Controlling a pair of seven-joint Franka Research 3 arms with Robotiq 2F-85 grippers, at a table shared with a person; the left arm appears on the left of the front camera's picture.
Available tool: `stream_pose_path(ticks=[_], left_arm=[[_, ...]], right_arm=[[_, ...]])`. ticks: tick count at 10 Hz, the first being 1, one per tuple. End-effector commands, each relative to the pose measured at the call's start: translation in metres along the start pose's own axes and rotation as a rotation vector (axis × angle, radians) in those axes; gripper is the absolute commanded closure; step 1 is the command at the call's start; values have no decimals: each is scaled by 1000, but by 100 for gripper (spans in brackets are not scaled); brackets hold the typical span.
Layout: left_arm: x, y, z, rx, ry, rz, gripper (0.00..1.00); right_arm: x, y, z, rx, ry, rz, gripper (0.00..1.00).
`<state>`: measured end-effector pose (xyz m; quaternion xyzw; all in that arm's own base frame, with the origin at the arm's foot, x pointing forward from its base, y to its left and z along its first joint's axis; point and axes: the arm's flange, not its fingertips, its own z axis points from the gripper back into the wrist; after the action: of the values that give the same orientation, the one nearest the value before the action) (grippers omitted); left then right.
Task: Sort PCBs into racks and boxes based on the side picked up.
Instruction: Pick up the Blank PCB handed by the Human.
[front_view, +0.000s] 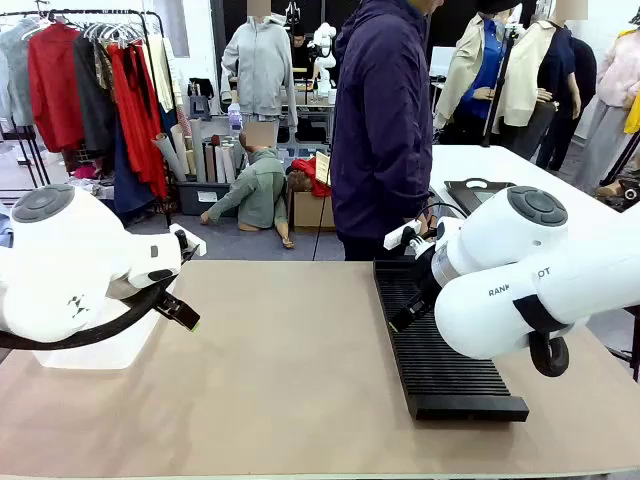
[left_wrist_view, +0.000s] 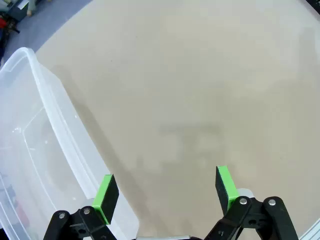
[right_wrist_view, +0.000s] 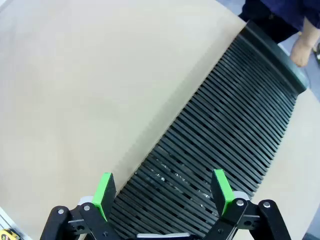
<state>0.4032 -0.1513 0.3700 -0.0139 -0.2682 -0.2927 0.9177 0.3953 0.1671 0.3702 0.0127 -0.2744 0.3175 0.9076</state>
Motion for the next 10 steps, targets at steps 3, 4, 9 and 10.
stream_pose_path(ticks=[3, 4, 9, 10], left_arm=[[0, 0, 0, 0, 0, 0, 0], [0, 0, 0, 0, 0, 0, 0], [0, 0, 0, 0, 0, 0, 0], [0, 0, 0, 0, 0, 0, 0]], right_arm=[[0, 0, 0, 0, 0, 0, 0], [0, 0, 0, 0, 0, 0, 0], [0, 0, 0, 0, 0, 0, 0], [0, 0, 0, 0, 0, 0, 0]])
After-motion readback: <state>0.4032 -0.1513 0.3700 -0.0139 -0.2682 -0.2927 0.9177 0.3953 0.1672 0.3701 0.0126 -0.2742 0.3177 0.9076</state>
